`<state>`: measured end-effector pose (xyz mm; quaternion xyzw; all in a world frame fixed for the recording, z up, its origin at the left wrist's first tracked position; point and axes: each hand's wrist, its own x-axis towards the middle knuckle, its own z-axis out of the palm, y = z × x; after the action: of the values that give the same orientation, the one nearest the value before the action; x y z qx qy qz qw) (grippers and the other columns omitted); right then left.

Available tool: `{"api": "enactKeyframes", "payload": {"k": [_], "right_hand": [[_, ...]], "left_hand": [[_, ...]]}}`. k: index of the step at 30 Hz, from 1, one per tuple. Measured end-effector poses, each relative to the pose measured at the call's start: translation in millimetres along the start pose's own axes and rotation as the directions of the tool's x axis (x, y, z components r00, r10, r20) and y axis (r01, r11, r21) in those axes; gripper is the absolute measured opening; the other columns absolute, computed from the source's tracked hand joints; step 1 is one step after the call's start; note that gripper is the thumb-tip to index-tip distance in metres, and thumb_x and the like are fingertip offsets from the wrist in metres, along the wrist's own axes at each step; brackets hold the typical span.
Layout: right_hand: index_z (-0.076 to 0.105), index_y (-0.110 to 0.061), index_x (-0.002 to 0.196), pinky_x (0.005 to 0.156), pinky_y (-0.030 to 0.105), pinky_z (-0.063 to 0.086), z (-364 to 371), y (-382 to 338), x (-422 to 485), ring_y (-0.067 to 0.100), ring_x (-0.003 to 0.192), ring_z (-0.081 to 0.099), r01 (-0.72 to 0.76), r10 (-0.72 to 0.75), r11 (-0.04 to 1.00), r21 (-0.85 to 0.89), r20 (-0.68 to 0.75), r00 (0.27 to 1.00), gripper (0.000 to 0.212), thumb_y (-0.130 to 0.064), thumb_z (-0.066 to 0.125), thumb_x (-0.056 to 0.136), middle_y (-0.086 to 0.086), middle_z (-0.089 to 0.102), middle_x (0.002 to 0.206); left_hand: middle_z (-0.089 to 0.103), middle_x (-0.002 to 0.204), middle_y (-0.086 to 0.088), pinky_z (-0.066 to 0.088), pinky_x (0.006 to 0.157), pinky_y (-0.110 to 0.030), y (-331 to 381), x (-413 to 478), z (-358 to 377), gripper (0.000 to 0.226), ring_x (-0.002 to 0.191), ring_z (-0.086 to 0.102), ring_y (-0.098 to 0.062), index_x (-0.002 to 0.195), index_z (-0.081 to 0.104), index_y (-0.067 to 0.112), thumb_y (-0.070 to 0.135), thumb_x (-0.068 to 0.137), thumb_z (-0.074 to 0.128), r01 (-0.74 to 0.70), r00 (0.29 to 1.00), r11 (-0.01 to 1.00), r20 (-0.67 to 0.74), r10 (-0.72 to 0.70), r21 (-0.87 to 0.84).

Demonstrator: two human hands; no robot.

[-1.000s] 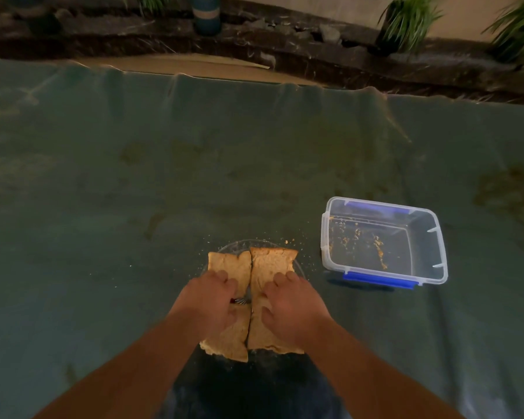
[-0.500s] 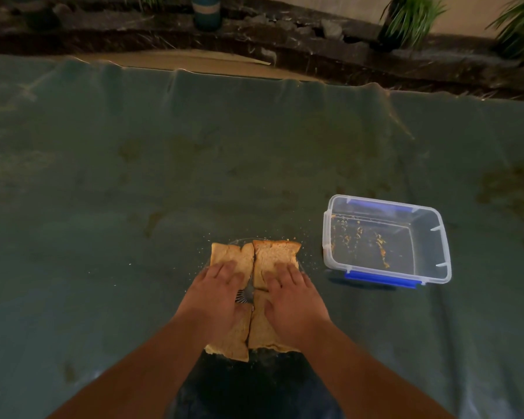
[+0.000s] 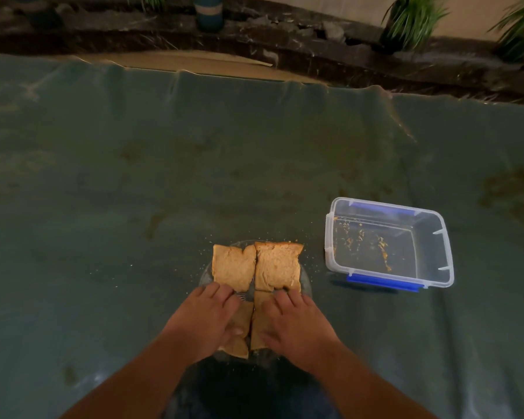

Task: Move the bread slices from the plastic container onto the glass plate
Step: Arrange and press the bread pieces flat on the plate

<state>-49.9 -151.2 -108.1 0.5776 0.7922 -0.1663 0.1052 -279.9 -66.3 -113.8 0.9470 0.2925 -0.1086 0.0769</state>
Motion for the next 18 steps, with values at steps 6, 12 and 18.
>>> {"api": "enactKeyframes", "payload": {"k": [6, 12, 18], "right_hand": [[0.051, -0.015, 0.137, 0.1, 0.053, 0.048, 0, 1, 3, 0.037, 0.119, 0.053, -0.002, 0.002, 1.0, -0.018, 0.014, 1.0, 0.059, -0.055, 0.035, 0.097, 0.017, 0.057, 0.133], [0.05, -0.012, 0.137, 0.104, 0.06, 0.051, -4, -4, 11, 0.04, 0.125, 0.055, -0.092, 0.115, 0.988, 0.122, -0.195, 0.974, 0.051, -0.045, 0.043, 0.1, 0.018, 0.061, 0.135], [-0.018, -0.016, 0.16, 0.126, 0.056, -0.008, -2, -13, 45, 0.036, 0.154, -0.023, -0.252, 0.282, 0.946, 0.203, -0.134, 0.95, 0.074, -0.058, 0.008, 0.106, 0.016, -0.018, 0.17]], "left_hand": [[0.066, 0.11, -0.008, 0.058, 0.079, -0.046, 0, 6, 5, 0.056, 0.097, 0.059, -0.028, 0.115, 0.062, 0.015, 0.062, 0.086, 0.064, 0.062, 0.998, 0.998, -0.019, -0.062, 0.018], [0.063, 0.136, -0.012, 0.054, 0.097, -0.052, 2, 12, 1, 0.054, 0.119, 0.059, -0.034, 0.13, 0.058, 0.014, 0.053, 0.096, 0.041, 0.161, 0.978, 0.982, -0.116, -0.172, -0.095], [-0.019, 0.169, -0.005, -0.005, 0.127, -0.051, 12, 35, 6, 0.069, 0.154, -0.022, -0.025, 0.156, -0.02, 0.021, 0.057, 0.1, -0.002, 0.342, 0.939, 0.928, 0.013, -0.344, -0.15]]}}
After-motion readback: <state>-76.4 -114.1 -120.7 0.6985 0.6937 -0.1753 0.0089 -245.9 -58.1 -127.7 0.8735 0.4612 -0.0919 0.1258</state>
